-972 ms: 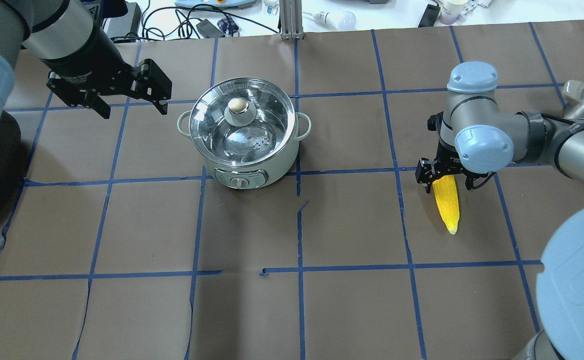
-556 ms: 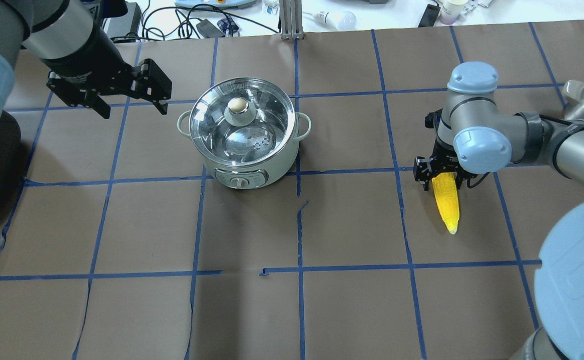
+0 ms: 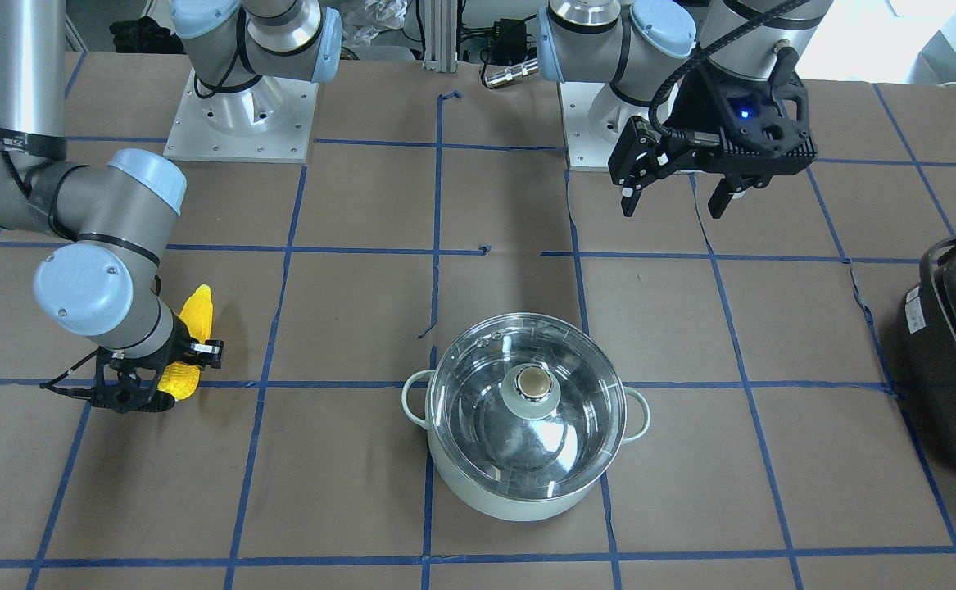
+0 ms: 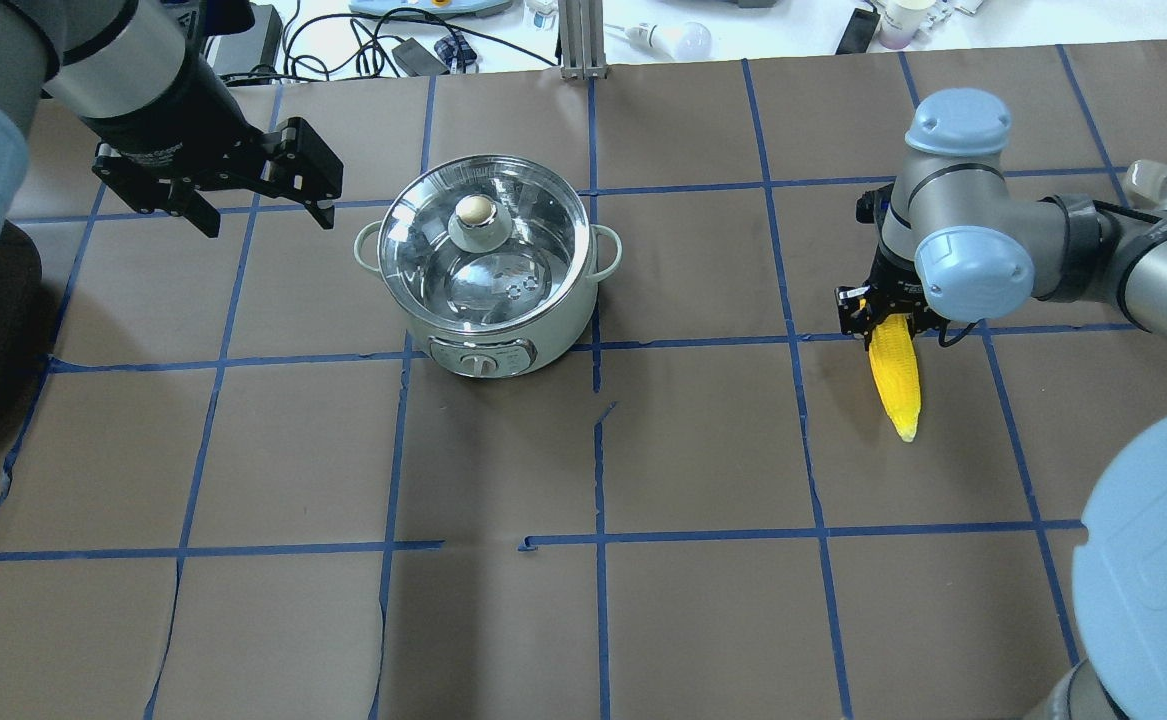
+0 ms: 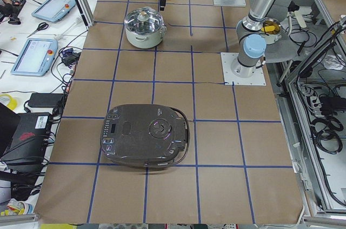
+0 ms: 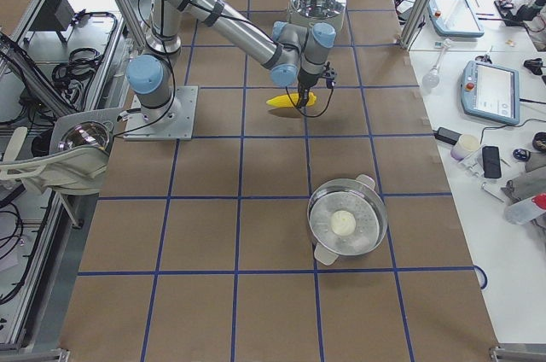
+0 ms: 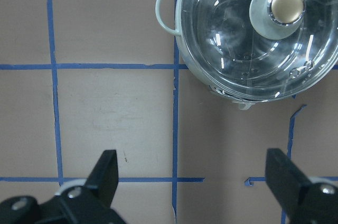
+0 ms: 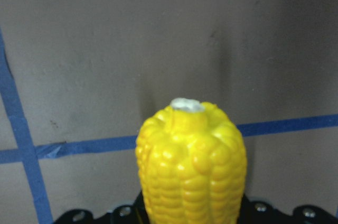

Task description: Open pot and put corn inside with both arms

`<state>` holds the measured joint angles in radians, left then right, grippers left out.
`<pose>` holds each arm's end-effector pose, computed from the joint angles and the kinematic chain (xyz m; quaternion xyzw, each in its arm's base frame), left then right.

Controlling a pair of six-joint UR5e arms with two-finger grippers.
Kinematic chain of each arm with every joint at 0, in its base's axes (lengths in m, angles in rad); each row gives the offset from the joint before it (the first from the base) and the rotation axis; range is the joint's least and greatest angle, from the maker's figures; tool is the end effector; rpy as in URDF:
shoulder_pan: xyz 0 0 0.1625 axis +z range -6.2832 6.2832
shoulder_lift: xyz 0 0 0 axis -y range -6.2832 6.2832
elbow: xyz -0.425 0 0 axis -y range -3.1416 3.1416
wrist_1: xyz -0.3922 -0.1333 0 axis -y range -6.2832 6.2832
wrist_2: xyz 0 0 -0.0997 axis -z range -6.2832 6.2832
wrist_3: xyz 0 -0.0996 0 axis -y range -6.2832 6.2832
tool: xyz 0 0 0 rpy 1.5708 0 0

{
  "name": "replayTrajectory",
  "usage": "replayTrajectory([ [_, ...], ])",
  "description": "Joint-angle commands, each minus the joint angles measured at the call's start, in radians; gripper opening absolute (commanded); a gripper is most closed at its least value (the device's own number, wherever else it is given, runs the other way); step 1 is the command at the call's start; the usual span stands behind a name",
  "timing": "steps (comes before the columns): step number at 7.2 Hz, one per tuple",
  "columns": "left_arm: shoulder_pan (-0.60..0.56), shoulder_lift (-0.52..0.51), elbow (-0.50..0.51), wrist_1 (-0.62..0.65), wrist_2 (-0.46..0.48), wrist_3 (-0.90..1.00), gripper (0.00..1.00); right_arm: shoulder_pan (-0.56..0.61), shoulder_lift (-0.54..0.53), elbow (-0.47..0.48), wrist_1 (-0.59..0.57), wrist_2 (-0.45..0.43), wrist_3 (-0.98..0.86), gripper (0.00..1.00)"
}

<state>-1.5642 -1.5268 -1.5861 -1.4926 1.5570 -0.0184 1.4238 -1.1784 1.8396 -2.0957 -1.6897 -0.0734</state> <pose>-0.1315 -0.4840 0.5100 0.0121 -0.9985 0.0534 0.0072 0.0385 -0.5692 0.2028 -0.0326 -0.9954 -0.0741 0.0514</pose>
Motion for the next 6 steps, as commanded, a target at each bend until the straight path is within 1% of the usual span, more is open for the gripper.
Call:
replayTrajectory([
  [1,0.001,0.0,0.0,0.0,0.001,0.0,1.0,0.0,-0.021,-0.119,0.105,-0.001,0.001,0.0],
  [2,0.001,0.0,0.0,0.0,0.0,0.0,1.0,0.0,-0.036,-0.204,0.228,0.001,0.007,0.0],
  [3,0.001,0.0,0.0,0.0,0.001,0.0,1.0,0.003,-0.05,-0.277,0.325,0.01,0.042,0.0],
  [4,0.001,0.0,0.0,0.0,0.001,0.0,1.0,0.019,-0.073,-0.325,0.38,0.072,0.087,0.0],
  [5,0.001,0.0,0.0,0.0,0.001,0.0,1.0,0.049,-0.084,-0.332,0.388,0.106,0.11,0.0],
  [6,0.001,0.0,0.0,0.0,0.0,0.0,1.0,0.085,-0.084,-0.333,0.385,0.107,0.122,0.0],
])
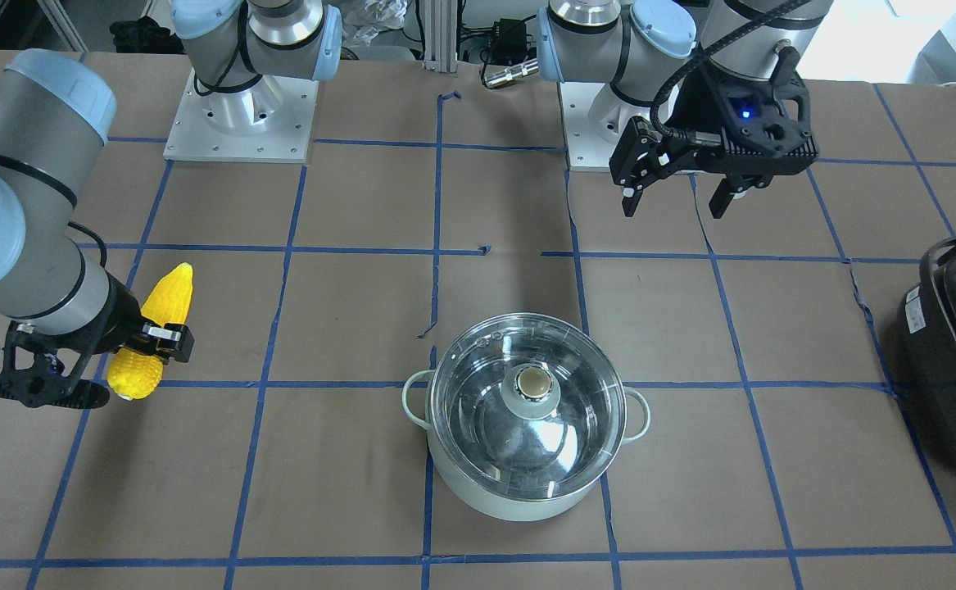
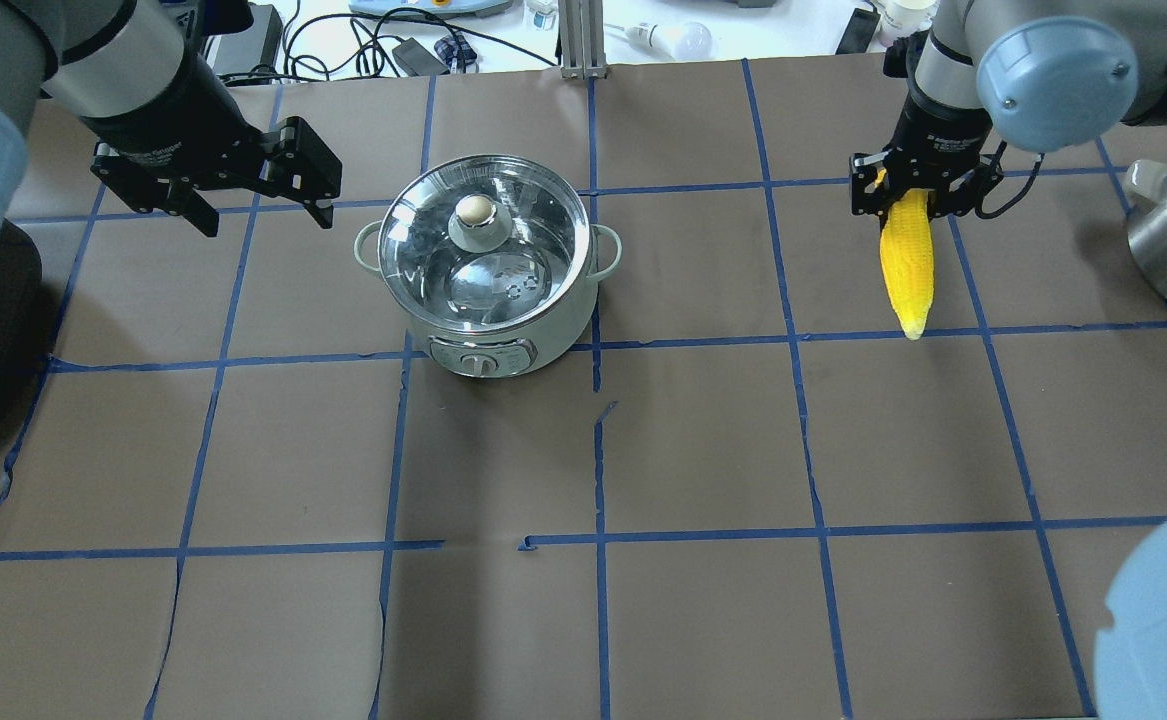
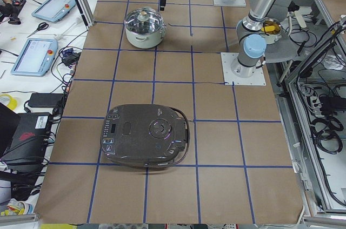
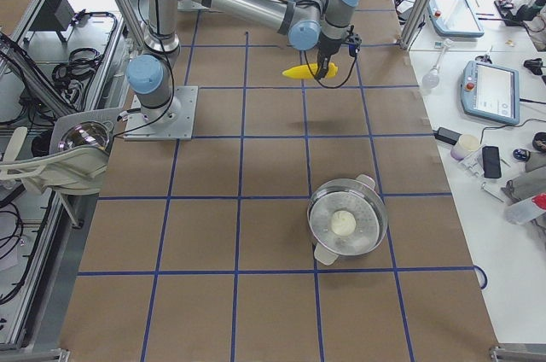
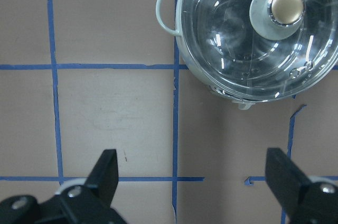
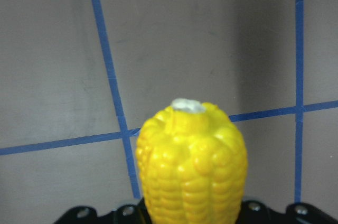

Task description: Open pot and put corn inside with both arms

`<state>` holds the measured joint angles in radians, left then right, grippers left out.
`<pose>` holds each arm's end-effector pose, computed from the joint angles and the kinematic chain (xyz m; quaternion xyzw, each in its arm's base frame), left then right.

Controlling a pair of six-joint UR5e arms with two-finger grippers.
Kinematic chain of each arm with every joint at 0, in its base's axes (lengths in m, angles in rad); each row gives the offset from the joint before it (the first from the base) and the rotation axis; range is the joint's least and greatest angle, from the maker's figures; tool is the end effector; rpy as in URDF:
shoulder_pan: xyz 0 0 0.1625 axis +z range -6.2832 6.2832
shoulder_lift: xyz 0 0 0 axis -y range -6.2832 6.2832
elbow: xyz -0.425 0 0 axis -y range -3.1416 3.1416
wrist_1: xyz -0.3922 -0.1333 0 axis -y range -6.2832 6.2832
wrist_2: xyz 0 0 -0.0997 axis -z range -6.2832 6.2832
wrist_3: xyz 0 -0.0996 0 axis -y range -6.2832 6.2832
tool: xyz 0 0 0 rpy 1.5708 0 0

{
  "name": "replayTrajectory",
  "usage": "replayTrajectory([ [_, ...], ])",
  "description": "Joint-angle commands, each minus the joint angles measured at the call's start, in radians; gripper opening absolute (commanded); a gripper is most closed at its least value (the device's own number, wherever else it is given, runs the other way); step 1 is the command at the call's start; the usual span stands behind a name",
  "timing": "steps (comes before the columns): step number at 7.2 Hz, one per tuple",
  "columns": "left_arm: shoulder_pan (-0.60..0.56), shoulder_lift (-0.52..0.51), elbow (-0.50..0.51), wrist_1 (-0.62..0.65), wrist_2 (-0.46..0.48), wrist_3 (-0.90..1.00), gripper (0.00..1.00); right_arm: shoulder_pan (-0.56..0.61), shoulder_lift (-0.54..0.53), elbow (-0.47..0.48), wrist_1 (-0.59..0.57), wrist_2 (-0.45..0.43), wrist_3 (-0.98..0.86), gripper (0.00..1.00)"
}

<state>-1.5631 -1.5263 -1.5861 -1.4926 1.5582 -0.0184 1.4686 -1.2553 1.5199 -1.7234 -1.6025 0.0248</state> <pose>-0.1308 -0.4839 0.5102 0.0127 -0.9985 0.0536 0.0066 0.0684 -0.6085 0.3539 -0.0625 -0.9964 -0.0565 0.0136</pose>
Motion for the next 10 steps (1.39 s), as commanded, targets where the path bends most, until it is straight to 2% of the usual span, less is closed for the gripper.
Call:
replayTrajectory([
  [1,0.0,0.0,0.0,0.0,0.0,0.0,1.0,0.077,-0.009,-0.015,0.01,0.019,0.115,0.0],
  [5,0.0,0.0,0.0,0.0,0.0,0.002,1.0,0.15,-0.006,-0.038,-0.021,0.094,0.179,0.0],
  [10,0.002,0.0,0.0,-0.002,0.002,0.002,1.0,0.162,0.008,-0.052,-0.025,0.096,0.17,0.0],
])
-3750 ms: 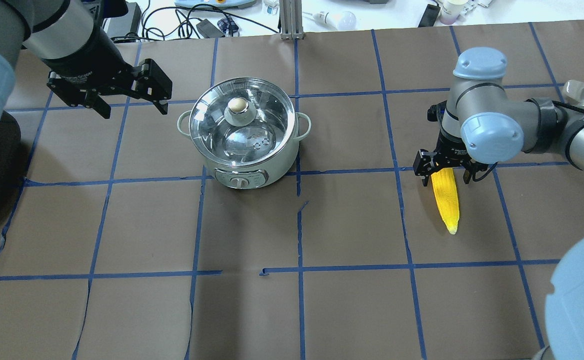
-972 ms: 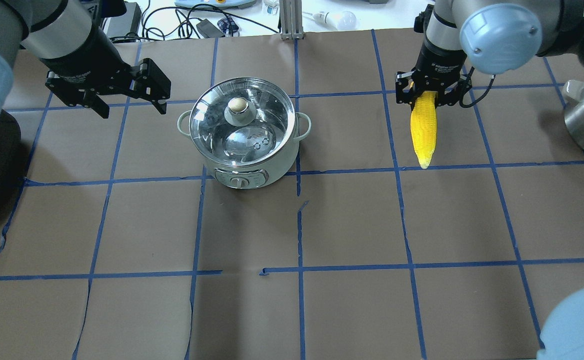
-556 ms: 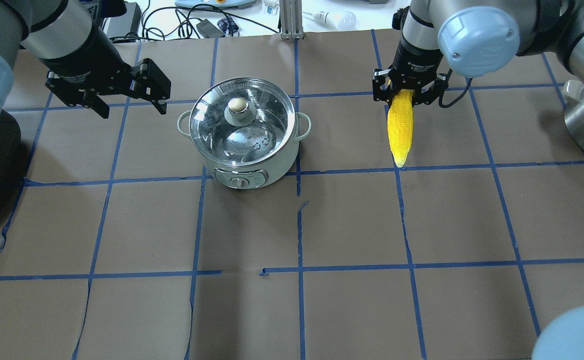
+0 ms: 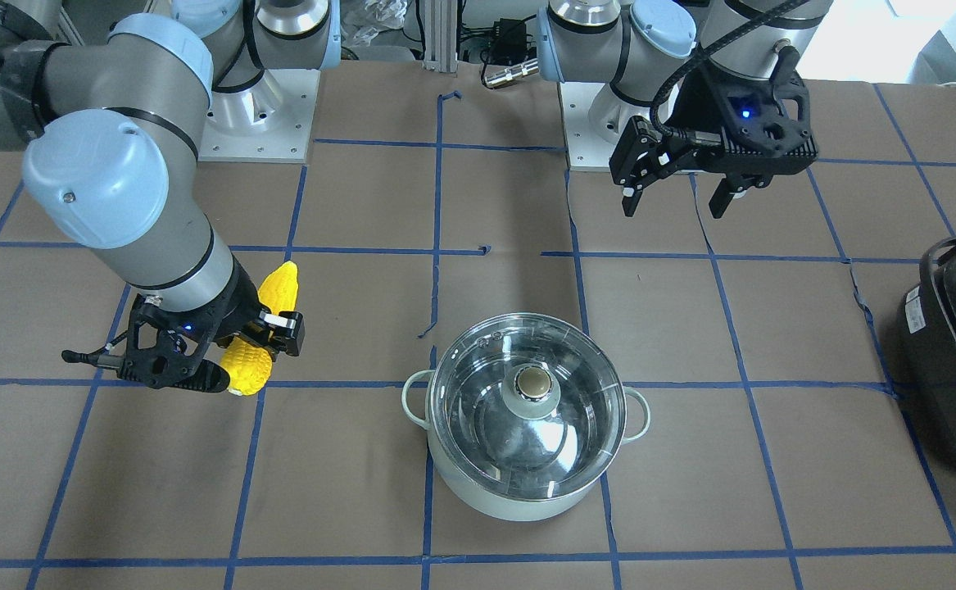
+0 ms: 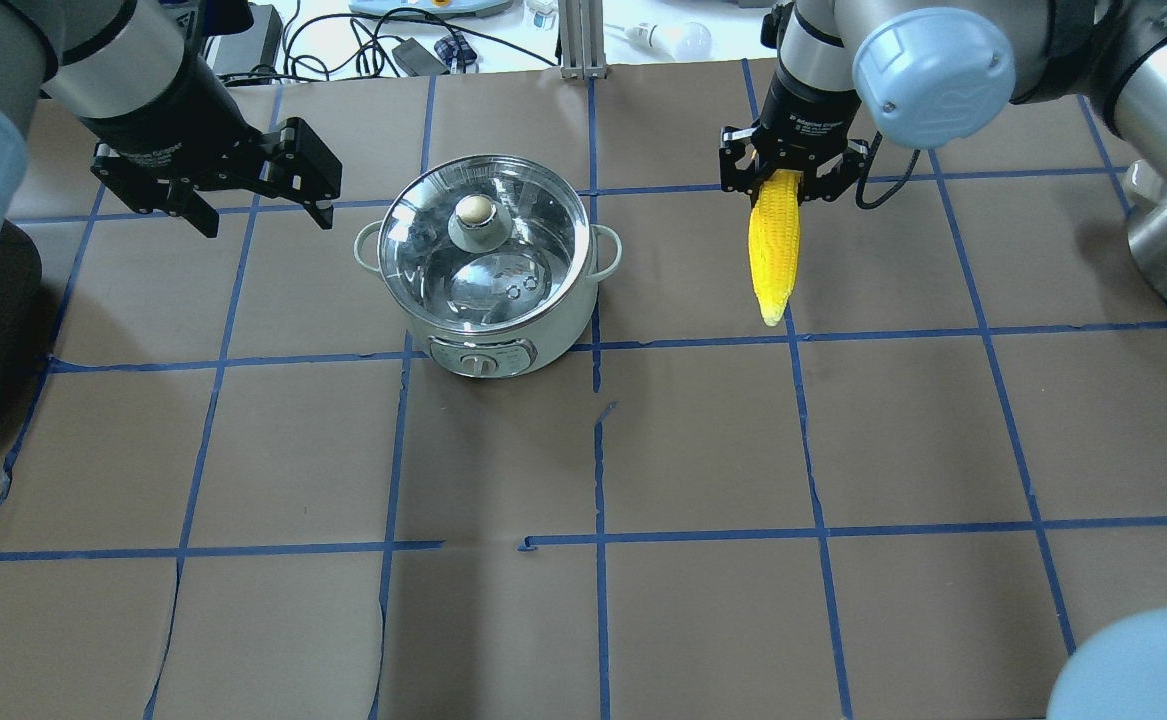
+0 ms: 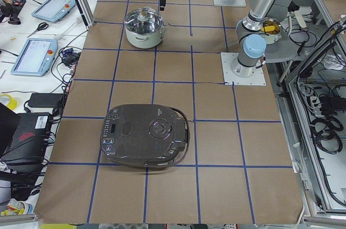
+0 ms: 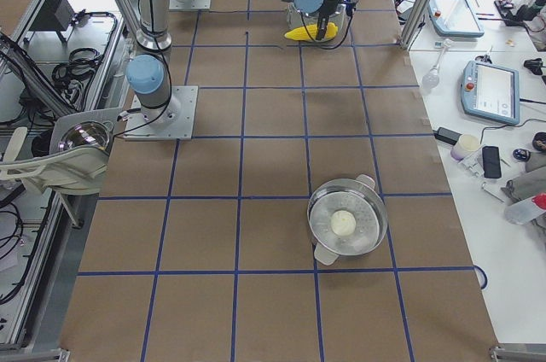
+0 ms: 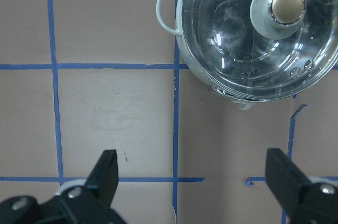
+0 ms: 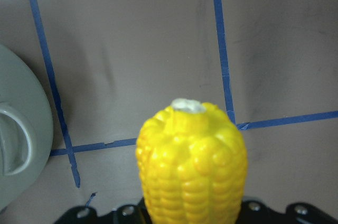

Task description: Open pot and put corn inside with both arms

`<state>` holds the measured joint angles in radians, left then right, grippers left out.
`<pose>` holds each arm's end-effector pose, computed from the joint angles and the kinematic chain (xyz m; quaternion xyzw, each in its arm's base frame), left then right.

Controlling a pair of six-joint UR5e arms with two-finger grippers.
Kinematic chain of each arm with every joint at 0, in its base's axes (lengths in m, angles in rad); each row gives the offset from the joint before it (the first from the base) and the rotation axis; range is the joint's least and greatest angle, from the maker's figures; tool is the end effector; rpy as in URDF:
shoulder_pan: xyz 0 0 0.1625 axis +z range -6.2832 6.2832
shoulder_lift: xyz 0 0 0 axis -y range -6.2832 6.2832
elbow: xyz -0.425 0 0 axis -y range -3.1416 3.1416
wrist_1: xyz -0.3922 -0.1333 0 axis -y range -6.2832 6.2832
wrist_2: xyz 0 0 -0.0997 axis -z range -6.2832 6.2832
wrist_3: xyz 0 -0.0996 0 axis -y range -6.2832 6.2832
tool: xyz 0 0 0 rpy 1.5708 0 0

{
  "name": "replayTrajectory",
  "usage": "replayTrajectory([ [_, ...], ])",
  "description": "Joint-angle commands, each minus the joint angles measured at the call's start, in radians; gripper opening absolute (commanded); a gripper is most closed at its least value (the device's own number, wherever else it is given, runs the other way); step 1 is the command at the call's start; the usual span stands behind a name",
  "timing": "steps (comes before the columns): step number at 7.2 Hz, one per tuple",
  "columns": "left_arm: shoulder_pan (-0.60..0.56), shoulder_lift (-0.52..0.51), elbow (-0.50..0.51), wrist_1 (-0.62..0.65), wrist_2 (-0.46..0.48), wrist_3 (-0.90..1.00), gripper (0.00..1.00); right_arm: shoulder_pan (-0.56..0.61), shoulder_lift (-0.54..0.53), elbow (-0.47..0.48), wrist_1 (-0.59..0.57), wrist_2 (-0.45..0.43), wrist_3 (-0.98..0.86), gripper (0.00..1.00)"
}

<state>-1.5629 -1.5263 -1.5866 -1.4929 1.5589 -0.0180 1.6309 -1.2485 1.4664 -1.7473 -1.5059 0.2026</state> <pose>-0.1307 -0.4839 0.5099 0.0126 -0.9985 0.0532 0.0062 0.1763 -0.6035 0.3774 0.0718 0.9967 0.0248 0.0294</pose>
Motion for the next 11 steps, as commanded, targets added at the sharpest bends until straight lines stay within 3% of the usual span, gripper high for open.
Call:
replayTrajectory([
  [1,0.001,0.0,0.0,0.0,0.0,0.0,1.0,0.0,0.001,-0.001,-0.001,0.001,-0.015,0.0],
  [11,0.0,0.0,0.0,0.0,0.0,0.001,1.0,-0.006,0.003,-0.006,-0.012,0.013,-0.049,0.0],
])
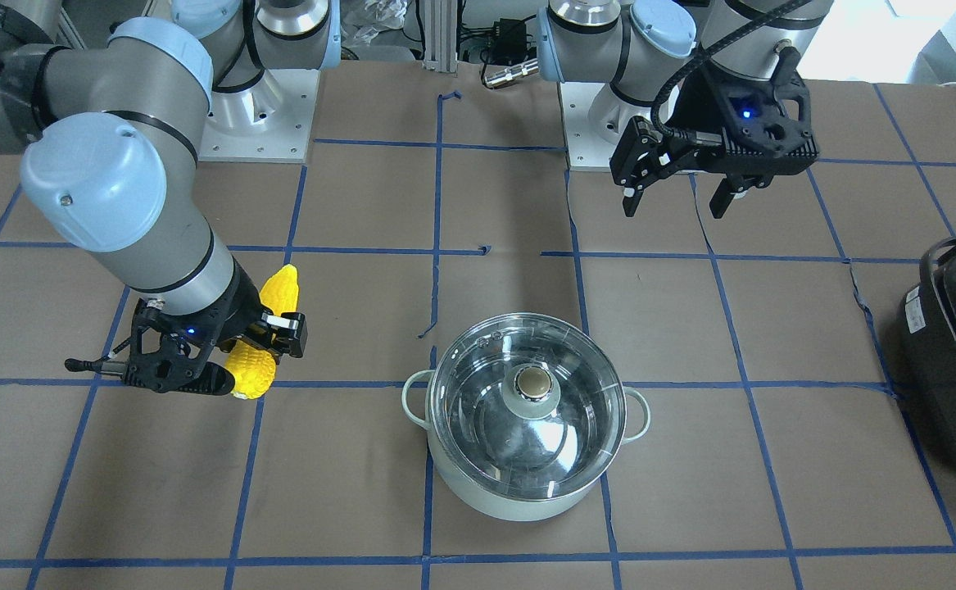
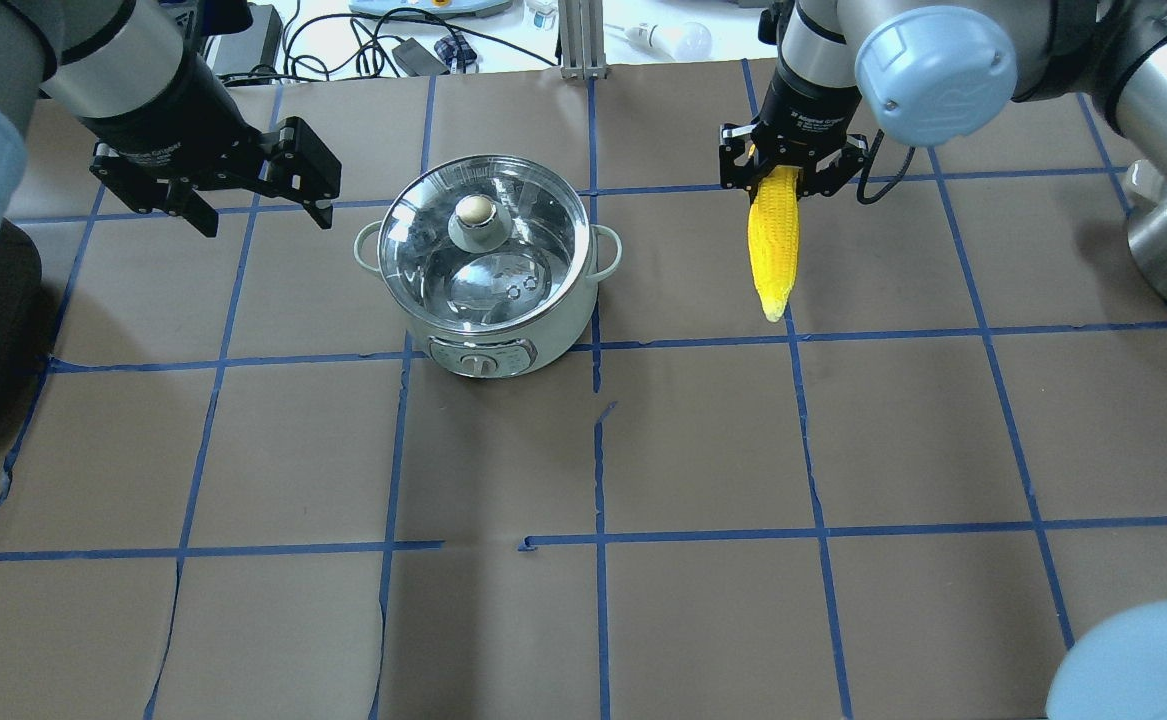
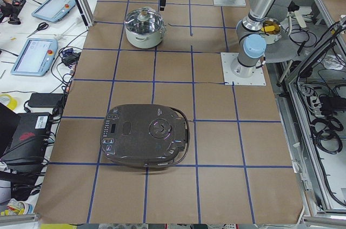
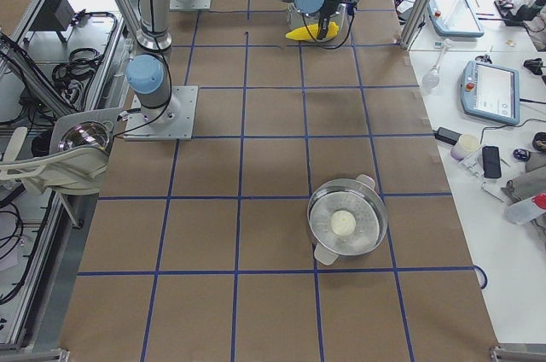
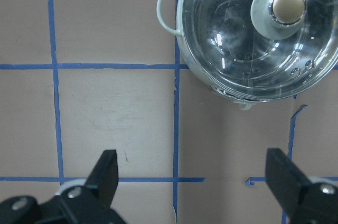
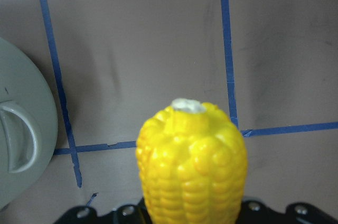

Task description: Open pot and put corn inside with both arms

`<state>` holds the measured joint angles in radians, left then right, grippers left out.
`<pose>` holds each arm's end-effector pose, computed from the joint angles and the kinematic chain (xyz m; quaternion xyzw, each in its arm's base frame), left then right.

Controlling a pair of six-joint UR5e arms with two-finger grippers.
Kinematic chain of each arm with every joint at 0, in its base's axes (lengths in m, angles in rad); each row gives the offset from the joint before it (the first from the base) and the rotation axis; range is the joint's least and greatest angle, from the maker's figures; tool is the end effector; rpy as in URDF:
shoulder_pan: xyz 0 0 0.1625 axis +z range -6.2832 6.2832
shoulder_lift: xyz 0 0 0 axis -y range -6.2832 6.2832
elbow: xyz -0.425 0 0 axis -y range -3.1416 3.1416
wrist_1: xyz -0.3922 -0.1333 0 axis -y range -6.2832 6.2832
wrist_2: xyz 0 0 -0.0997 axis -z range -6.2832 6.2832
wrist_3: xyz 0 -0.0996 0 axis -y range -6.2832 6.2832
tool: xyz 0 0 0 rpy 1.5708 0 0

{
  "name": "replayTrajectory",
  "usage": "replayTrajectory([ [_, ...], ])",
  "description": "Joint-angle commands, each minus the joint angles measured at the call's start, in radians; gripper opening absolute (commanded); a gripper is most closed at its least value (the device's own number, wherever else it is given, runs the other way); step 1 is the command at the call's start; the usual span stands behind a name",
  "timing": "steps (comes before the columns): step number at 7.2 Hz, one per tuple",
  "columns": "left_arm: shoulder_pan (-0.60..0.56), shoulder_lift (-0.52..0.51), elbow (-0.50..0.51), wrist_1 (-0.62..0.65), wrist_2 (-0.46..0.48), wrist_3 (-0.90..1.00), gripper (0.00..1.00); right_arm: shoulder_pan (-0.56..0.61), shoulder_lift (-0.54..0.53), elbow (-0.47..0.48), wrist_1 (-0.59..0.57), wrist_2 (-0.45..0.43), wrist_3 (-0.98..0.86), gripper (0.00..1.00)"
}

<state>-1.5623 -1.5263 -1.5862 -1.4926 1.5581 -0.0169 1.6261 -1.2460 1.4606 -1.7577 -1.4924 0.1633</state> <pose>-0.1305 -0.4840 0.5101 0.0123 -0.9985 0.0536 0.0066 0.1749 -0.6070 0.3797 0.0545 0.9977 0.0180 0.0374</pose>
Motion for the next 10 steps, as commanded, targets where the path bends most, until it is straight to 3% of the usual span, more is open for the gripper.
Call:
replayTrajectory([
  [1,-0.001,0.0,0.0,0.0,0.0,-0.001,1.0,-0.002,0.0,0.003,0.0,-0.003,-0.011,0.0],
  [5,-0.001,-0.021,0.0,-0.012,0.002,-0.015,1.0,-0.005,0.0,0.001,-0.003,-0.005,-0.025,0.0],
  [7,-0.008,-0.098,0.012,0.014,-0.001,-0.078,1.0,-0.008,0.0,-0.002,-0.003,-0.005,-0.025,0.0],
  [10,-0.142,-0.303,0.032,0.265,-0.006,-0.266,1.0,-0.041,-0.007,0.009,0.0,-0.012,-0.074,0.0],
])
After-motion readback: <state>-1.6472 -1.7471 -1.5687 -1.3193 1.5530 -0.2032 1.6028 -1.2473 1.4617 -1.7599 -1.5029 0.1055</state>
